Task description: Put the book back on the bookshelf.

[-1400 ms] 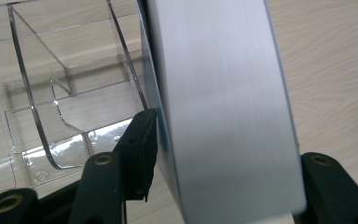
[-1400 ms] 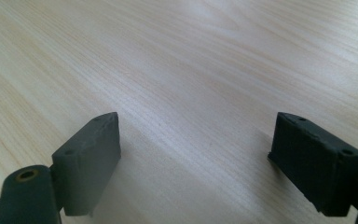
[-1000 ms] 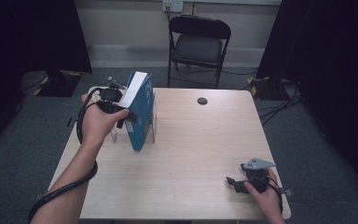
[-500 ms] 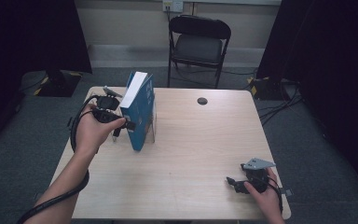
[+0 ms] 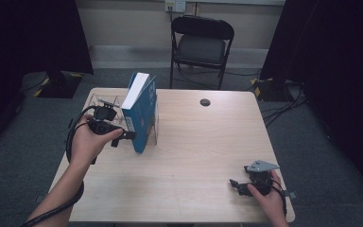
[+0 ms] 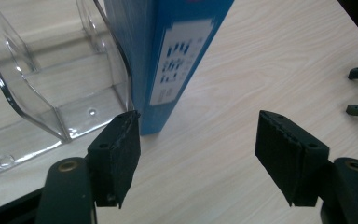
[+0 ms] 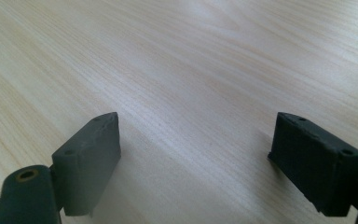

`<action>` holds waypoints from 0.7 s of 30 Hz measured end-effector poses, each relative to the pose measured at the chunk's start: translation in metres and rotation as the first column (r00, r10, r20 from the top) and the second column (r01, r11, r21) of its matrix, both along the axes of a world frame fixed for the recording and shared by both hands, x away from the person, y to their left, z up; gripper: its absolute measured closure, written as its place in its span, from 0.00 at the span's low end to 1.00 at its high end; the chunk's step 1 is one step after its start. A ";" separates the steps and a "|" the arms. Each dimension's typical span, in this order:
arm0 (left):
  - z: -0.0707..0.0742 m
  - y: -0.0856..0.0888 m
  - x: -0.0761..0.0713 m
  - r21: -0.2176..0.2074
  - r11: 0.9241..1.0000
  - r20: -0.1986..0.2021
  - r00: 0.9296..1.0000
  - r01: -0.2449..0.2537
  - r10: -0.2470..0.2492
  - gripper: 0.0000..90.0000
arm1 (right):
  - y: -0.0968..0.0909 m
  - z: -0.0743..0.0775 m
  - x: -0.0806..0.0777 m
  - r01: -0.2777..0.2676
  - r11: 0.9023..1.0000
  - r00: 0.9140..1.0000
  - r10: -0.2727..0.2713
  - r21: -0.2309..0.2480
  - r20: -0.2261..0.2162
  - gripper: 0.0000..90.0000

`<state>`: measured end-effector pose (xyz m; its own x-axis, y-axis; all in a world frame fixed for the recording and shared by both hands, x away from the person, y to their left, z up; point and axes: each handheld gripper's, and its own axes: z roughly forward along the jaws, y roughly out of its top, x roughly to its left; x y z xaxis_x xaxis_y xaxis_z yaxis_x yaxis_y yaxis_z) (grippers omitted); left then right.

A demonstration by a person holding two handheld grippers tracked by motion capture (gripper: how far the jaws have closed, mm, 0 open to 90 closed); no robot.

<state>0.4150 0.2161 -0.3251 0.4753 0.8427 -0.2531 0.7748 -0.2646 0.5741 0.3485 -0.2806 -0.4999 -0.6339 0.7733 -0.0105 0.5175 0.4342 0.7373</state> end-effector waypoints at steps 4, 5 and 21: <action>-0.007 0.005 -0.002 -0.003 1.000 0.002 1.000 -0.001 0.001 0.32 | 0.000 0.000 0.000 0.000 1.000 1.000 0.000 0.000 0.000 0.16; -0.009 0.006 -0.003 -0.004 1.000 0.008 1.000 -0.004 0.004 0.32 | 0.000 0.000 0.000 0.000 1.000 1.000 0.000 0.000 0.000 0.16; -0.045 0.022 -0.020 -0.022 0.999 0.015 0.999 0.031 -0.031 0.27 | 0.000 0.000 0.000 0.000 1.000 1.000 0.000 0.000 0.000 0.16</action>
<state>0.3951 0.2379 -0.3701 0.5052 0.8216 -0.2641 0.7577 -0.2758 0.5915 0.3485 -0.2806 -0.4999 -0.6337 0.7735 -0.0106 0.5176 0.4342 0.7373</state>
